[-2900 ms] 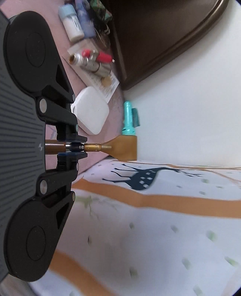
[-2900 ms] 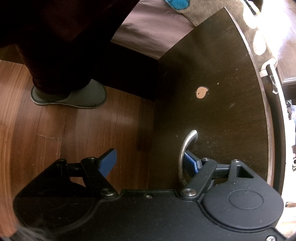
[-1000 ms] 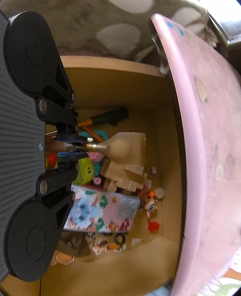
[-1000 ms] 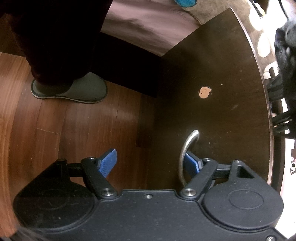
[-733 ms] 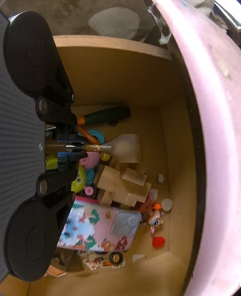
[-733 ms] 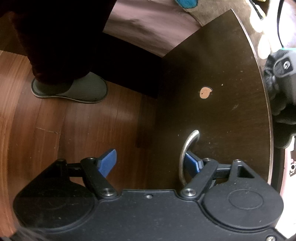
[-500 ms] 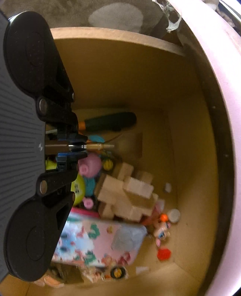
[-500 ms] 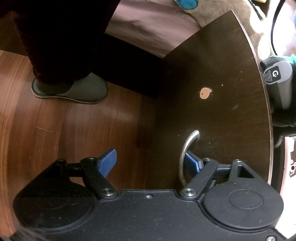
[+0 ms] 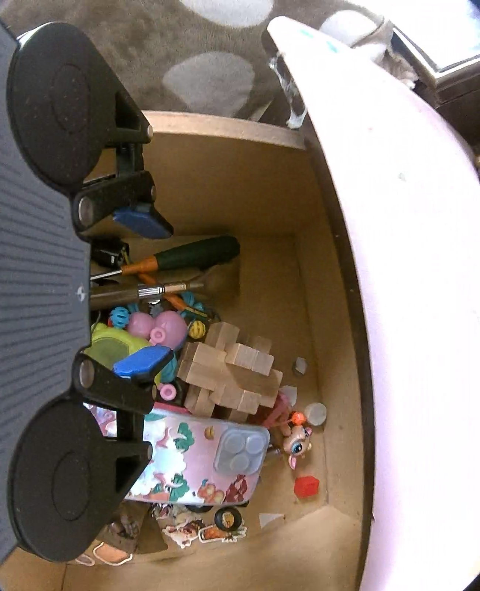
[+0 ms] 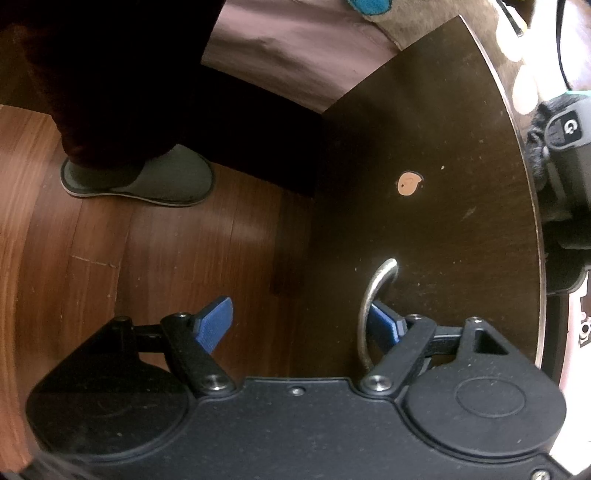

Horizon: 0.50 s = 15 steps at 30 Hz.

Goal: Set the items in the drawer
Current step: 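Open the left gripper and withdraw it up from the drawer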

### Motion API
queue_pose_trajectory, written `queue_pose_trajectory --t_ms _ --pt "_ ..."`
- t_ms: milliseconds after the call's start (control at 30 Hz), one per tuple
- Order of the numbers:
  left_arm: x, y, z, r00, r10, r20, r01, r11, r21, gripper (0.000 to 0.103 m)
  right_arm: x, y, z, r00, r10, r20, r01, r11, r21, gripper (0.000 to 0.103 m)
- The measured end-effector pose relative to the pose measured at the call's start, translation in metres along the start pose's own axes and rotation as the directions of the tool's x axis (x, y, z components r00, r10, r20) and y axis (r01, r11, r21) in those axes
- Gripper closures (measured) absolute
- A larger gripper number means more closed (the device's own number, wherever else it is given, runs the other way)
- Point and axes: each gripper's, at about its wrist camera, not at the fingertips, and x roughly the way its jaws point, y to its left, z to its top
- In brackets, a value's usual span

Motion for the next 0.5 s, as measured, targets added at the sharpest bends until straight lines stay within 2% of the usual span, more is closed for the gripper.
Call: queue_pose_trajectory --t_ms 300,500 --pt "-0.017 -0.006 -0.003 1.0 0.012 0.02 -0.012 1.0 0.0 0.04 0.003 0.001 0.002 1.0 -0.007 -0.006 0.007 1.0 0.005 0.022" --pt "-0.049 -0.003 -0.012 0.998 -0.01 0.065 0.011 1.0 -0.012 0.04 0.006 0.002 0.002 1.0 -0.018 -0.005 0.018 1.0 -0.005 0.022"
